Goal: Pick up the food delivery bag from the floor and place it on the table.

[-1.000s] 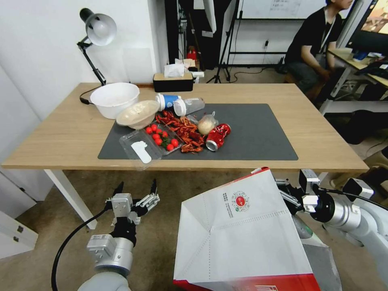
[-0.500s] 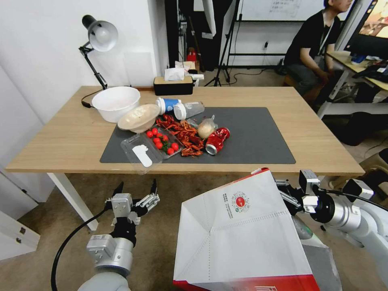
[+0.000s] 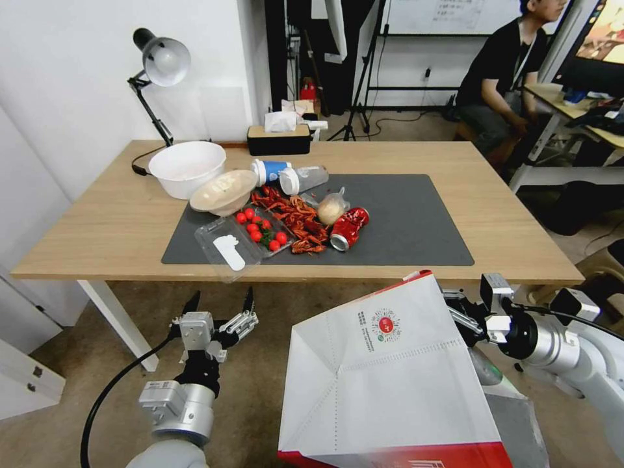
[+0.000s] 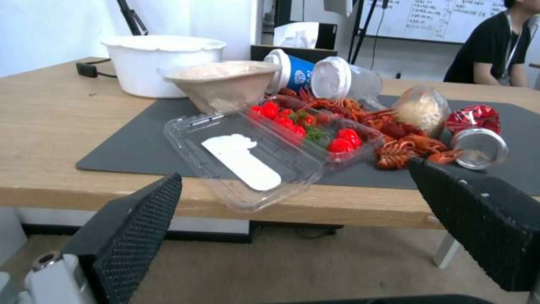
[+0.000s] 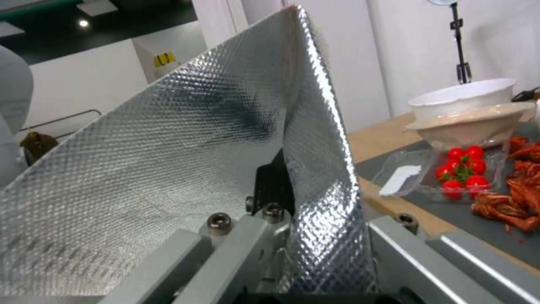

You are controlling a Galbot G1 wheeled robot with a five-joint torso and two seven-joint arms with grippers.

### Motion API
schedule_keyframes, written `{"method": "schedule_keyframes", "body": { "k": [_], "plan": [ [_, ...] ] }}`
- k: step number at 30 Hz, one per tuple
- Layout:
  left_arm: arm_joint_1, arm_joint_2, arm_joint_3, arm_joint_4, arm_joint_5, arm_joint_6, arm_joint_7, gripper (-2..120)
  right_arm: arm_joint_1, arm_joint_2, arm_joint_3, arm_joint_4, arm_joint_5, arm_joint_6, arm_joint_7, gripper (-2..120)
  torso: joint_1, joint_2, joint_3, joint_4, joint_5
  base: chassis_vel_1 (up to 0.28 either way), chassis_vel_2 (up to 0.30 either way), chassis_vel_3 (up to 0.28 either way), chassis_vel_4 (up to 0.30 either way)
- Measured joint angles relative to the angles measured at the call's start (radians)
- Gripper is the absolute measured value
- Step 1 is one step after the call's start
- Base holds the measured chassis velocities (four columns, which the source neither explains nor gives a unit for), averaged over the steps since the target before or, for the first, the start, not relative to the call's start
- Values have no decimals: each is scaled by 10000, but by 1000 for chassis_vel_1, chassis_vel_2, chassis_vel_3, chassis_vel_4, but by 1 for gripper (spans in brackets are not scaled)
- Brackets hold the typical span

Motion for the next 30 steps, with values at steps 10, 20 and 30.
{"method": "schedule_keyframes", "body": {
  "k": [10, 20, 30],
  "plan": [
    [26, -17, -24, 16, 16, -78, -19, 100, 1, -269, 289, 151, 393, 25, 155, 0, -19, -40, -23, 0, 1, 0, 0, 0, 0],
    [95, 5, -81, -91, 1, -115, -22, 100, -241, -1077, 1495, 1080, 1930, 392, 3013, 0, -32, -70, -39, 0, 2, 0, 0, 0, 0],
    [211, -19, -68, -230, 69, -252, 16, 100, 357, -1895, 2783, 1830, 3741, 726, 7929, 0, -44, -90, -52, -1, -1, 0, 0, 0, 0]
  ]
}}
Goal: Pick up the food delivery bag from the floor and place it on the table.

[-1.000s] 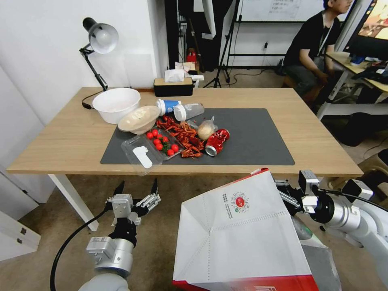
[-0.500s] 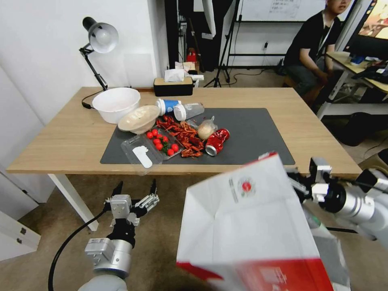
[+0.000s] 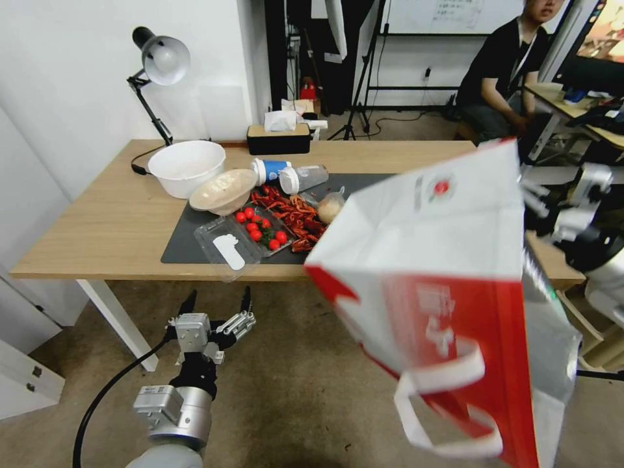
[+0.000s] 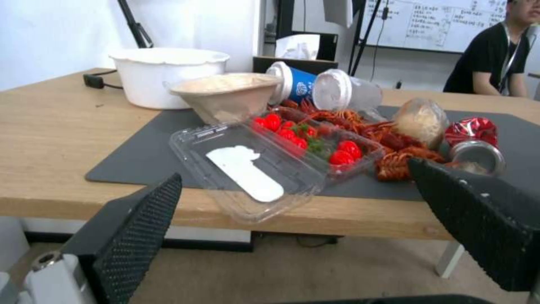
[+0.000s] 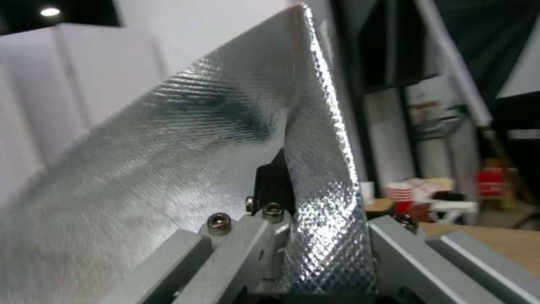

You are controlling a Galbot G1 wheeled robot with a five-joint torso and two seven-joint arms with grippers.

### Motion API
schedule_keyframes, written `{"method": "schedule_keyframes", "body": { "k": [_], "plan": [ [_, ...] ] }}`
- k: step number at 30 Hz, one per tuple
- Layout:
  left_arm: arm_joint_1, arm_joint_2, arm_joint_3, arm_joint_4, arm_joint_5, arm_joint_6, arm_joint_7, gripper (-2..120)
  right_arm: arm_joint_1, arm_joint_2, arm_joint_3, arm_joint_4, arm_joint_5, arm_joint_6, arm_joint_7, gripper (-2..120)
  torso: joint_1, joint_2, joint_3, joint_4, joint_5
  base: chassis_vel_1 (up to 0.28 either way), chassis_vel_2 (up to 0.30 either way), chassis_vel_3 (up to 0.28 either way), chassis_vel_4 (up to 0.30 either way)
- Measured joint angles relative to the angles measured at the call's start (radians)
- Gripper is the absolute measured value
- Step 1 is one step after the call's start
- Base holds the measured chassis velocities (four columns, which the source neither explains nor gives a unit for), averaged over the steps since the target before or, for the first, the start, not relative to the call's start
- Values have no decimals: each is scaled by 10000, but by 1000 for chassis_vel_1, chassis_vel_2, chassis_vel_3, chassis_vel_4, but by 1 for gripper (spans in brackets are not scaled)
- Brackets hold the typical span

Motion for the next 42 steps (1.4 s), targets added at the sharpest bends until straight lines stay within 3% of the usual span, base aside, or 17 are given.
{"method": "schedule_keyframes", "body": {
  "k": [5, 10, 18, 25, 42],
  "plan": [
    [57, -52, 13, 0, 49, -86, -3, 100, 1127, -135, -717, -345, 274, 439, 2260, 0, 0, -6, -3, 1, 2, 0, 0, 0, 0],
    [81, -70, 5, 1, 68, -126, -15, 100, 1868, -177, -1191, -874, 389, 664, 3430, 0, -2, -11, -6, 3, 1, 0, 0, 0, 0],
    [78, -74, 1, 24, 78, -141, -24, 100, 2244, -337, -1506, -1682, 228, 842, 3729, 0, -4, -14, -8, 0, 1, 0, 0, 0, 0],
    [88, -154, 66, 49, 144, -197, -17, 100, 3304, -255, -2625, -2727, -11, 917, 4486, 0, -5, -18, -9, 2, 2, 0, 0, 0, 0],
    [188, -269, 45, -5, 254, -298, -22, 100, 4555, -44, -3732, -2998, -1192, 613, 5832, 0, -7, -22, -12, 1, 1, 0, 0, 0, 0]
  ]
}}
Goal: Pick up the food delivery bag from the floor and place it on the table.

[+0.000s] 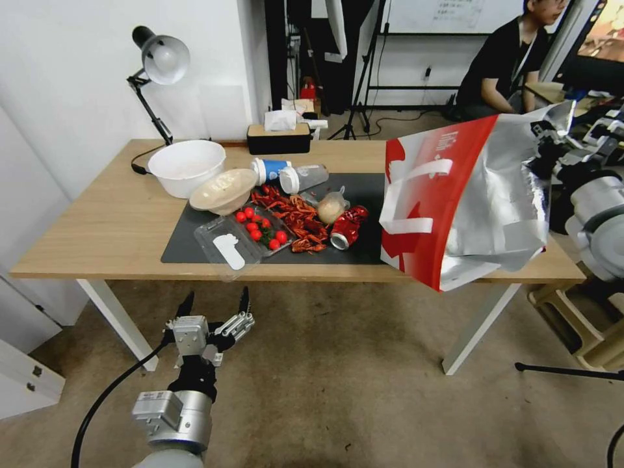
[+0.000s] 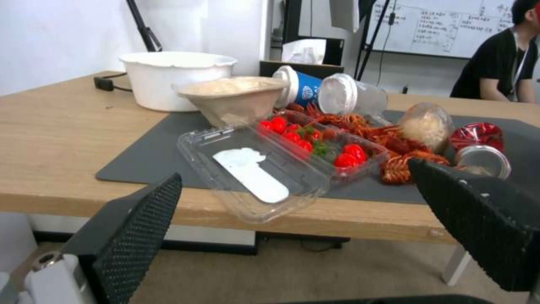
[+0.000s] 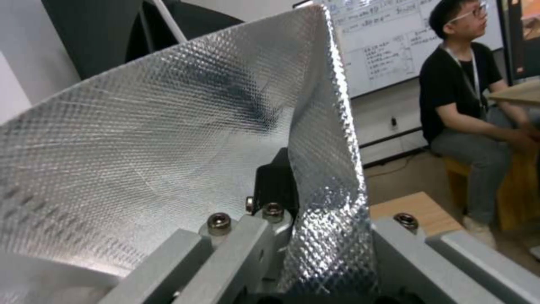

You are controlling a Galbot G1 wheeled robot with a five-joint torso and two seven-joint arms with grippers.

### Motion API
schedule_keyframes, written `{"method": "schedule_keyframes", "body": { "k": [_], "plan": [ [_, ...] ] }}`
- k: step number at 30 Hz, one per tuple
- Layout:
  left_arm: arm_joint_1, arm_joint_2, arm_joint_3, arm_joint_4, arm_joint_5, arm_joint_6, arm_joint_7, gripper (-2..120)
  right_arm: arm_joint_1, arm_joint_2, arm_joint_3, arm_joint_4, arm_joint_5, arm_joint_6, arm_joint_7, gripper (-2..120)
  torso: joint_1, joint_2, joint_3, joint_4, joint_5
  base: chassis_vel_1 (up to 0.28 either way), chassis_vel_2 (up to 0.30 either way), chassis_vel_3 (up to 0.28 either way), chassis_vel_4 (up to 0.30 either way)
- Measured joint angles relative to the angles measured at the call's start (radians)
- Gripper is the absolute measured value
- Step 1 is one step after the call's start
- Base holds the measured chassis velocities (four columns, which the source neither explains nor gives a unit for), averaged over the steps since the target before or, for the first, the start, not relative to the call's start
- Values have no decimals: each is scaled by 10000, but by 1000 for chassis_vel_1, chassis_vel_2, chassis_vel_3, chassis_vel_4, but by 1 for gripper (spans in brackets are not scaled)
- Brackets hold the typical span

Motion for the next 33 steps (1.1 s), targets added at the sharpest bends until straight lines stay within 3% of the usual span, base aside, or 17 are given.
{"method": "schedule_keyframes", "body": {
  "k": [27, 33],
  "plan": [
    [208, 105, -67, -206, -1, -229, -1, 100, 872, 140, -579, -43, -79, -696, 1626, 0, -1, -2, -1, 0, 0, 0, 0, 0, 0],
    [165, 131, -48, -122, -22, -229, -1, 100, 929, 160, -587, -52, -65, -737, 1756, 21, -1, -3, -1, 0, 0, 0, 0, 0, 0]
  ]
}}
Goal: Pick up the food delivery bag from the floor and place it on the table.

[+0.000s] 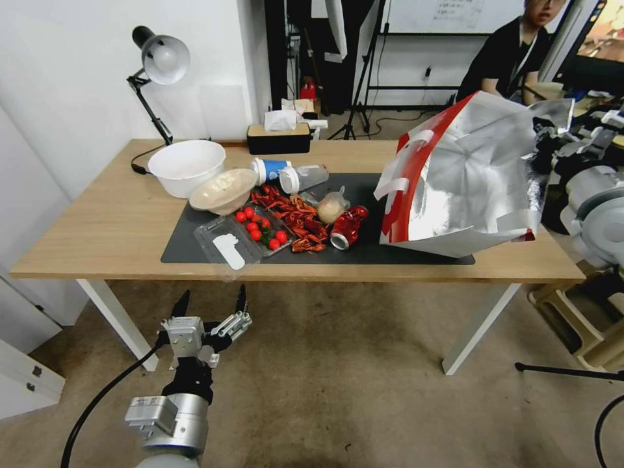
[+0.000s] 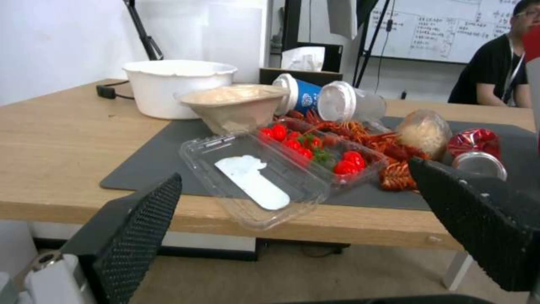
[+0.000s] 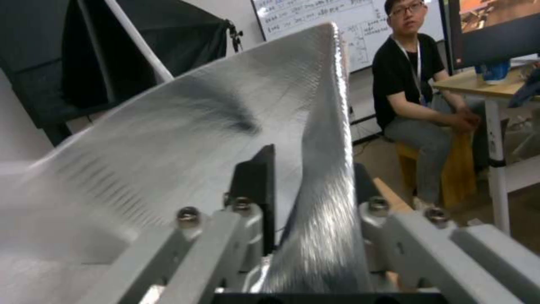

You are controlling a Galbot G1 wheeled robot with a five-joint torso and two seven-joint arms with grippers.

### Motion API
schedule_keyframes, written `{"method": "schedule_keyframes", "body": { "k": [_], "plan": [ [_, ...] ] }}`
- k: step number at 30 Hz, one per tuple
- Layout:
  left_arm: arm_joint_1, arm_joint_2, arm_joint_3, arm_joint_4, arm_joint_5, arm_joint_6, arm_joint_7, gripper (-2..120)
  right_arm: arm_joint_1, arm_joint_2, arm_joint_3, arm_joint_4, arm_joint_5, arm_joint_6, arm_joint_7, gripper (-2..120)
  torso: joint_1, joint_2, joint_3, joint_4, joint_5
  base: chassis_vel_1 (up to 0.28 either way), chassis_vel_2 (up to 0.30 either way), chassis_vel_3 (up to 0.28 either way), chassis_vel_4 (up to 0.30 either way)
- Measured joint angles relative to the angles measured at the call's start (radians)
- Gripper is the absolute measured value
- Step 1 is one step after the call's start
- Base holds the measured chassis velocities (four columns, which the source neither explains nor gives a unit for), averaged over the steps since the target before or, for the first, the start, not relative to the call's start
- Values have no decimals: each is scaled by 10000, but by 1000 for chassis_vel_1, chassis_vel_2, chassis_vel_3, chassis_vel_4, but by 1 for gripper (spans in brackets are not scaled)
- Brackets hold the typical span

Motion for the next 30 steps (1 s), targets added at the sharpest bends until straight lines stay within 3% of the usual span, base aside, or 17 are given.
{"method": "schedule_keyframes", "body": {
  "k": [5, 8, 12, 14, 18, 21, 30],
  "plan": [
    [-19, -3, 6, 38, -3, 0, 13, 100, 60, 41, -48, -22, 33, -17, -1, 34, 0, 0, 0, 0, 0, 0, 0, 0, 0],
    [-45, -10, 8, 113, -6, 1, 17, 100, 247, 91, -207, -58, 41, -41, -38, 51, 0, 0, 0, 1, 0, 0, 0, 0, 0],
    [-76, -23, 5, 162, -8, 4, 21, 100, 397, 133, -353, -106, 53, -69, -68, 61, 0, 0, 0, 0, 0, 0, 0, 0, 0],
    [-100, -44, 4, 195, -9, 17, 24, 100, 487, 181, -459, -153, 60, -78, -182, 73, 1, 0, 0, 1, 0, 0, 0, 0, 0],
    [-110, -61, 9, 229, -9, 23, 24, 100, 491, 208, -509, -158, 67, -87, -314, 83, 0, 0, 0, 0, 0, 0, 0, 0, 0],
    [-112, -73, 9, 243, -5, 24, 24, 100, 493, 215, -520, -158, 84, -93, -402, 97, 0, 0, 0, 1, 0, 0, 0, 0, 0],
    [-99, -86, 22, 217, 15, 38, 24, 100, 125, 119, -227, 81, 261, -171, -564, 100, 0, 0, -1, 0, 0, 0, 0, 0, 0]
  ]
}}
